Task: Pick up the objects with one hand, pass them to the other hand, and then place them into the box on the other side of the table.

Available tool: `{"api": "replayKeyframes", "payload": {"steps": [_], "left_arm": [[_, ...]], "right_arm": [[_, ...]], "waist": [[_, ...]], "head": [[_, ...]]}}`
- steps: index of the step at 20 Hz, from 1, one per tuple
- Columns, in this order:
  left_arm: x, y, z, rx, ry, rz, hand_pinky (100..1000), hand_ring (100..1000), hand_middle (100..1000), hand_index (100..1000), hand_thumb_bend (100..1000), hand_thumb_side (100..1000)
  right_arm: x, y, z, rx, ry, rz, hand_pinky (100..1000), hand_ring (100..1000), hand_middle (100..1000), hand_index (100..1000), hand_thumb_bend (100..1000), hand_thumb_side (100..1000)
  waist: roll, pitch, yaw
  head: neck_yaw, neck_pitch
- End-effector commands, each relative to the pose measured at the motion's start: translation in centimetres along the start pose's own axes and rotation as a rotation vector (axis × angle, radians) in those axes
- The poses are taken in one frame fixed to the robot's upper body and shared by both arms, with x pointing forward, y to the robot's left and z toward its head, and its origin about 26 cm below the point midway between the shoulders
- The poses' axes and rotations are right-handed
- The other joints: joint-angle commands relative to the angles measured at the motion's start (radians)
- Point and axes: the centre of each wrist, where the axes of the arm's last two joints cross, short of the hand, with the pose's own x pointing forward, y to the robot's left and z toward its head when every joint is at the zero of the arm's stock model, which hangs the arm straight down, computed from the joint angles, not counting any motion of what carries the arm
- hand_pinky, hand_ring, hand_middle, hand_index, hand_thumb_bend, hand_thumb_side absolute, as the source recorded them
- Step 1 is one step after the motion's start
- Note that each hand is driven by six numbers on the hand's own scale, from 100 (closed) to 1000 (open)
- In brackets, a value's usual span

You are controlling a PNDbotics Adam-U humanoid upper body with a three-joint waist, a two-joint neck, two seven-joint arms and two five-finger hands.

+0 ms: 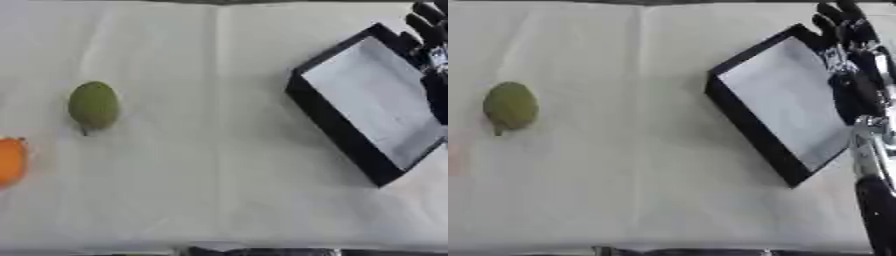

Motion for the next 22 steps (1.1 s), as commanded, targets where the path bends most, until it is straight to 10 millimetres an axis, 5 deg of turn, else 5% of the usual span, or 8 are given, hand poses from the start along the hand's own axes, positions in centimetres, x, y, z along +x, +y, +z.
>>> {"api": "replayKeyframes", "payload": {"steps": [1, 11, 22], "left_arm": [[1.1, 0.2, -0.8, -0.007, -0.038, -0.011, 864, 742, 723, 877, 204, 731], [1.2, 0.1, -1.7, -0.032, -0.026, -0.051, 864, 743, 723, 880, 191, 730], [2.1, 1.5, -7.5, -0.159, 0.032, -0.323, 865, 748, 727, 894, 157, 705]], "right_arm": [[0.9, -0.2, -0.4, 0.019, -0.026, 0.02, 1000, 1000, 926, 1000, 100, 388], [0.8, -0.2, -0.2, 0.028, -0.009, 0.032, 1000, 1000, 928, 1000, 100, 395], [0.7, -0.2, 0.1, 0.051, 0.007, 0.053, 1000, 1000, 929, 1000, 100, 397]], "waist": [[0.003, -0.015, 0.0], [0.008, -0.019, 0.006], [0.021, -0.022, 0.013]], "head": [[0.003, -0.012], [0.071, -0.014], [0.148, -0.025]]}}
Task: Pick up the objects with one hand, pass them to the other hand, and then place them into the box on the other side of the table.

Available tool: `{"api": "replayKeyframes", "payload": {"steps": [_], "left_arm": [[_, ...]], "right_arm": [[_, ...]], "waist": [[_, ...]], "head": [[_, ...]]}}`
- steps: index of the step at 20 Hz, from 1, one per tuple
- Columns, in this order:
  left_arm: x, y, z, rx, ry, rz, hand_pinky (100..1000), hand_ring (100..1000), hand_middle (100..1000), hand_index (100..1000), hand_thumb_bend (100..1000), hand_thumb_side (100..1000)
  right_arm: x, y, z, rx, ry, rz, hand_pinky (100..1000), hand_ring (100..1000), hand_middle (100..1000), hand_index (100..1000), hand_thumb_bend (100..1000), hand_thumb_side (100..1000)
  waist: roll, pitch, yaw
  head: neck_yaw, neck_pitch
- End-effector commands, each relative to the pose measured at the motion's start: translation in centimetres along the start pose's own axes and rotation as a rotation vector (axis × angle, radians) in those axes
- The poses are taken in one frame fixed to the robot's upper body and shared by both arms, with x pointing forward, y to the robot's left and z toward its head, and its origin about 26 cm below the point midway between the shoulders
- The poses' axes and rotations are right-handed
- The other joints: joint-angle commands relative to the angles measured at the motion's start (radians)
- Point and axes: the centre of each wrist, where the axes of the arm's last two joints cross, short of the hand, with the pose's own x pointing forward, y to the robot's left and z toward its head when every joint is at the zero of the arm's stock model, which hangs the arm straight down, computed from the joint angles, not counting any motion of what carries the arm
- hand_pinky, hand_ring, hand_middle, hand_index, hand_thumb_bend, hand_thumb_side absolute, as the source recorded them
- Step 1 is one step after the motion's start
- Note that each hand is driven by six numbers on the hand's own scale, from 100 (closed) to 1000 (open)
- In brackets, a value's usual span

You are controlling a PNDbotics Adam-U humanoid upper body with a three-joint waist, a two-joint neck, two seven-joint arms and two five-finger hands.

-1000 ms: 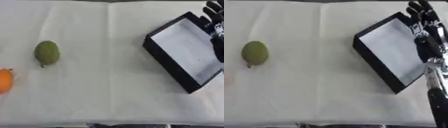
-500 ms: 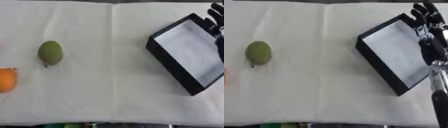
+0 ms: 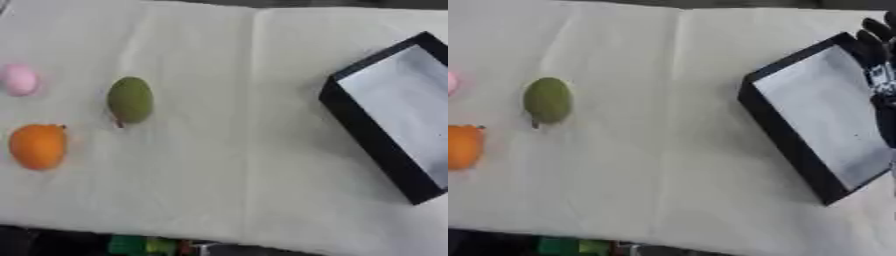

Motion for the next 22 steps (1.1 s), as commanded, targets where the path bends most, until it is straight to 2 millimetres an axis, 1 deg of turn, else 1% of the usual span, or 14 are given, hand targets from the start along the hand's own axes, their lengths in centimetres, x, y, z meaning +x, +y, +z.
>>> {"api": "replayKeyframes", "payload": {"steps": [1, 4, 9, 11, 14, 16, 18, 20, 22], "left_arm": [[1.9, 1.6, -2.5, -0.048, -0.016, -0.128, 866, 750, 730, 898, 158, 702], [2.9, 1.6, -4.3, -0.112, 0.013, -0.224, 871, 761, 744, 907, 166, 690], [4.5, 0.9, -7.0, -0.208, 0.071, -0.362, 879, 772, 757, 913, 190, 659], [5.0, 0.4, -7.9, -0.247, 0.093, -0.415, 886, 783, 768, 916, 210, 627], [5.5, -0.4, -9.1, -0.309, 0.124, -0.487, 890, 793, 779, 918, 247, 582], [3.6, 0.1, -10.3, -0.398, 0.171, -0.58, 894, 800, 786, 918, 276, 562], [1.9, 0.2, -10.7, -0.473, 0.194, -0.659, 897, 807, 791, 917, 323, 544], [1.1, -0.3, -10.7, -0.534, 0.207, -0.708, 902, 813, 794, 914, 361, 525], [0.7, -1.1, -10.8, -0.592, 0.217, -0.737, 907, 818, 794, 911, 407, 508]], "right_arm": [[1.0, -0.2, -0.6, 0.042, -0.025, 0.038, 1000, 1000, 929, 1000, 100, 396], [1.1, -0.2, -0.7, 0.054, -0.033, 0.041, 1000, 1000, 928, 1000, 100, 391], [1.1, -0.2, -0.6, 0.076, -0.042, 0.05, 1000, 1000, 928, 1000, 100, 387], [1.1, -0.2, -0.7, 0.086, -0.048, 0.055, 1000, 1000, 927, 1000, 100, 384], [1.1, -0.2, -0.7, 0.097, -0.056, 0.06, 1000, 1000, 927, 1000, 100, 380], [1.1, -0.2, -0.7, 0.103, -0.057, 0.061, 1000, 1000, 927, 1000, 100, 379], [1.1, -0.2, -0.6, 0.11, -0.057, 0.062, 1000, 1000, 927, 1000, 100, 378], [1.0, -0.1, -0.6, 0.115, -0.058, 0.063, 1000, 1000, 926, 1000, 100, 377], [1.0, -0.1, -0.6, 0.12, -0.058, 0.063, 1000, 1000, 926, 1000, 100, 377]], "waist": [[0.006, -0.02, 0.0], [0.006, -0.018, -0.003], [0.003, -0.012, -0.003], [0.001, -0.008, -0.002], [-0.002, -0.005, -0.001], [-0.005, -0.007, 0.001], [-0.007, -0.009, 0.003], [-0.009, -0.01, 0.004], [-0.01, -0.011, 0.004]], "head": [[0.012, -0.017], [0.006, -0.026], [-0.004, -0.046], [-0.012, -0.052], [-0.022, -0.046], [-0.02, -0.037], [-0.01, -0.031], [0.002, -0.029], [0.017, -0.03]]}}
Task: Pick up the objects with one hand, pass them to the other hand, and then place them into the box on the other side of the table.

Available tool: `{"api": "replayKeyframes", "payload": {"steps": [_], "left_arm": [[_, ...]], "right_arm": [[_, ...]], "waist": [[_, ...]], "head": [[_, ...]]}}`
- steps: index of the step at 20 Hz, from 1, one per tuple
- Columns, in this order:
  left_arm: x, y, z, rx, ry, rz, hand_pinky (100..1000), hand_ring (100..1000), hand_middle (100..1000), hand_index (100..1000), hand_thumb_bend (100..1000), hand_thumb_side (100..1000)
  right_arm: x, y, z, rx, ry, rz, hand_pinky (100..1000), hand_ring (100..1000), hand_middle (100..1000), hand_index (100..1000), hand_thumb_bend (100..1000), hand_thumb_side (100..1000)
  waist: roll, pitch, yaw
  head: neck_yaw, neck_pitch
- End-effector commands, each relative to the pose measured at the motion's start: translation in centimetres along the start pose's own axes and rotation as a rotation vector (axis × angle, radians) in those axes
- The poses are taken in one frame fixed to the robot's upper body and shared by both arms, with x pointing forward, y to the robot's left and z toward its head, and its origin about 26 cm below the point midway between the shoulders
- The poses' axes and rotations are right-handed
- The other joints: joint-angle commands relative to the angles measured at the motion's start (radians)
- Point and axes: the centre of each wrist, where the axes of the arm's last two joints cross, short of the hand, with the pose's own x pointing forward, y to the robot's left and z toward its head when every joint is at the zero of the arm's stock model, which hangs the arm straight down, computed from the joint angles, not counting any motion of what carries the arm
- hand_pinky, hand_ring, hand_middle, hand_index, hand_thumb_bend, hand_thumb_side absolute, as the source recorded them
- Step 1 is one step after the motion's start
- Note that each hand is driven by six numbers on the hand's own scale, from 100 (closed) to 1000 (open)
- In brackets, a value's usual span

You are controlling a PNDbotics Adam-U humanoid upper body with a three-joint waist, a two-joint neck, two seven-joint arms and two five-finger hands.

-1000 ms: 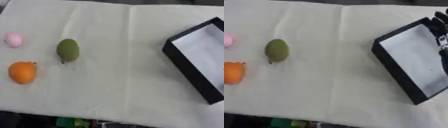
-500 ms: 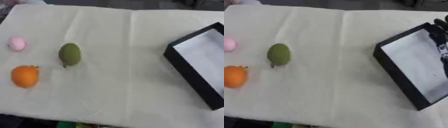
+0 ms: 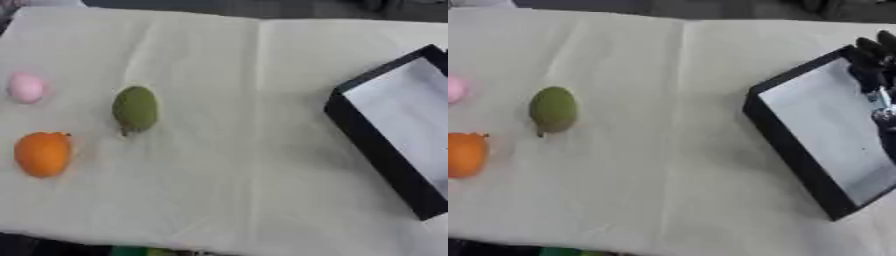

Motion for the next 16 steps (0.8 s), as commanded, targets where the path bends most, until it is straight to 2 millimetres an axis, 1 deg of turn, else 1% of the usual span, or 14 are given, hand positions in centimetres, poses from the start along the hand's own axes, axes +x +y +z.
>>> {"api": "replayKeyframes", "payload": {"steps": [1, 4, 5, 10, 16], "left_arm": [[0.0, 0.9, -0.3, -0.049, 0.001, -0.077, 908, 820, 796, 910, 427, 499], [1.1, 0.2, -1.0, -0.103, -0.007, -0.126, 910, 826, 800, 910, 484, 484], [1.6, -0.1, -1.2, -0.113, -0.012, -0.138, 912, 828, 802, 911, 489, 481], [4.0, -1.1, -2.2, -0.162, -0.053, -0.2, 917, 838, 810, 911, 539, 477], [5.0, -2.1, -2.8, -0.24, -0.064, -0.259, 919, 844, 817, 909, 566, 459]], "right_arm": [[1.0, -0.3, -0.6, 0.038, -0.027, 0.034, 1000, 1000, 926, 1000, 100, 377], [1.0, -0.2, -0.6, 0.047, -0.025, 0.035, 1000, 1000, 926, 1000, 100, 378], [1.0, -0.2, -0.7, 0.049, -0.025, 0.035, 1000, 1000, 926, 1000, 100, 377], [1.0, -0.2, -0.8, 0.059, -0.023, 0.034, 1000, 1000, 926, 1000, 100, 378], [1.0, -0.1, -0.8, 0.069, -0.021, 0.03, 1000, 1000, 926, 1000, 100, 379]], "waist": [[0.003, -0.019, 0.002], [0.004, -0.021, 0.002], [0.004, -0.021, 0.002], [0.008, -0.024, 0.004], [0.006, -0.025, 0.004]], "head": [[0.023, 0.002], [0.044, -0.003], [0.047, -0.004], [0.049, -0.001], [0.05, -0.008]]}}
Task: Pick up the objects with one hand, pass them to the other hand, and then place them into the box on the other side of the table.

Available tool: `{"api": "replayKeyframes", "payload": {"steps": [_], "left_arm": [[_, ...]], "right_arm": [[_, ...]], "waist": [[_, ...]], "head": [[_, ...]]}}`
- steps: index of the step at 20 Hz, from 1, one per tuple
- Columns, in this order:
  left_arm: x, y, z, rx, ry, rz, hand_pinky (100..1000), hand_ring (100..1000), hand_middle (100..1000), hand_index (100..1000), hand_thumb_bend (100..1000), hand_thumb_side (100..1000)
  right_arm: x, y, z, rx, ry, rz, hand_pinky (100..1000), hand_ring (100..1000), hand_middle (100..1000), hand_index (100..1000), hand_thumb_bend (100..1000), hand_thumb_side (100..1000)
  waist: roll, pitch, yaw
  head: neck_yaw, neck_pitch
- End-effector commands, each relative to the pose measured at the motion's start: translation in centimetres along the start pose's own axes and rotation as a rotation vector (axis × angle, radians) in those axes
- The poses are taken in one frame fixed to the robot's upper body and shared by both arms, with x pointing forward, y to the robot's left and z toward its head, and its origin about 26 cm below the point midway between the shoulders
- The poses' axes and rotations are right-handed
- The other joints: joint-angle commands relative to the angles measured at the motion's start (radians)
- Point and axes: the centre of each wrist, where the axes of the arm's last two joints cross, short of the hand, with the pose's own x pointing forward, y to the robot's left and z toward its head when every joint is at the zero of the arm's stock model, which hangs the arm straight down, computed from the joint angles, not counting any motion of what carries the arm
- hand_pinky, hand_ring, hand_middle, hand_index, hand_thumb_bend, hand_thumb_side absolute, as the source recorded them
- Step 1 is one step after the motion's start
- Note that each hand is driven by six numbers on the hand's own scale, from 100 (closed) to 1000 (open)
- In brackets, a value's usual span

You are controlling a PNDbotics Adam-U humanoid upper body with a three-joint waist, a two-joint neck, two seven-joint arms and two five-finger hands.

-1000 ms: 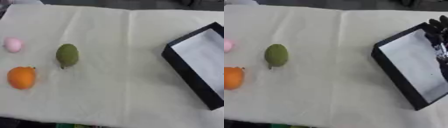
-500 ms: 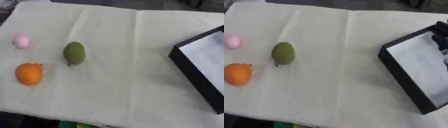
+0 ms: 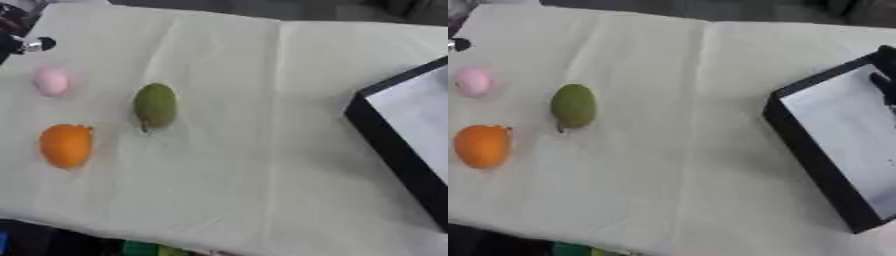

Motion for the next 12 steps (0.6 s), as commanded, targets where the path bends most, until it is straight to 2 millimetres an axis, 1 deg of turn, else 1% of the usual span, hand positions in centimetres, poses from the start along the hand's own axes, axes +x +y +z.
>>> {"api": "replayKeyframes", "payload": {"steps": [1, 7, 12], "left_arm": [[0.8, 1.69, 0.16, -0.003, -0.007, -0.04, 919, 846, 819, 909, 568, 440], [0.92, 1.42, -0.05, -0.066, 0.053, -0.058, 927, 855, 822, 904, 507, 282], [0.44, 1.06, -0.05, -0.122, 0.13, -0.031, 929, 859, 815, 892, 498, 286]], "right_arm": [[0.96, -0.24, -0.67, 0.035, -0.025, 0.028, 1000, 1000, 927, 1000, 100, 380], [0.85, -0.05, -0.66, 0.043, -0.021, 0.025, 1000, 1000, 927, 1000, 100, 385], [0.83, 0.03, -0.7, 0.05, -0.02, 0.025, 1000, 1000, 922, 1000, 100, 386]], "waist": [[0.002, -0.023, 0.001], [-0.001, -0.02, -0.003], [-0.001, -0.02, -0.004]], "head": [[-0.001, -0.009], [-0.014, -0.012], [-0.025, -0.005]]}}
